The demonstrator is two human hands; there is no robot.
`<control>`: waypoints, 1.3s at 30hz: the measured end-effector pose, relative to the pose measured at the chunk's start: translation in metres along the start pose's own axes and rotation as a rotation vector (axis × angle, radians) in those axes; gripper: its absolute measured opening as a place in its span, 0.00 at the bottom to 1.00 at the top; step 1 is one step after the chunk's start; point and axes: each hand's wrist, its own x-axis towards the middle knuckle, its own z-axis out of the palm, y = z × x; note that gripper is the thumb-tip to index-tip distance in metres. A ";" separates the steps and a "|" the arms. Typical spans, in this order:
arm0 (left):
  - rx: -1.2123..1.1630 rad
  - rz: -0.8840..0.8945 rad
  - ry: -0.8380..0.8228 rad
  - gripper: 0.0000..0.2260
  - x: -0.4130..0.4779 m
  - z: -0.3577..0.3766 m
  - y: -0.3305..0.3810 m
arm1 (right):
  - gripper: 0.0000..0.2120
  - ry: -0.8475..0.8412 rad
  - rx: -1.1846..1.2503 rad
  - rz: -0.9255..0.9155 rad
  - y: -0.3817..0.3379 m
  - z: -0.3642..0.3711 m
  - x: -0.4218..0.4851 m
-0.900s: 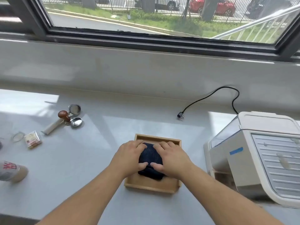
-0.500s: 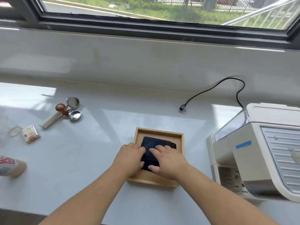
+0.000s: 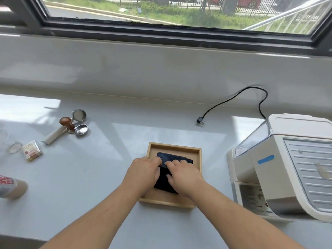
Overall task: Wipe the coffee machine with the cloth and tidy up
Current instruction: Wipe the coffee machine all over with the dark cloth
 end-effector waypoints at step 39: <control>-0.159 -0.065 0.263 0.08 0.086 -0.249 0.082 | 0.10 0.514 0.086 0.126 0.077 -0.273 -0.076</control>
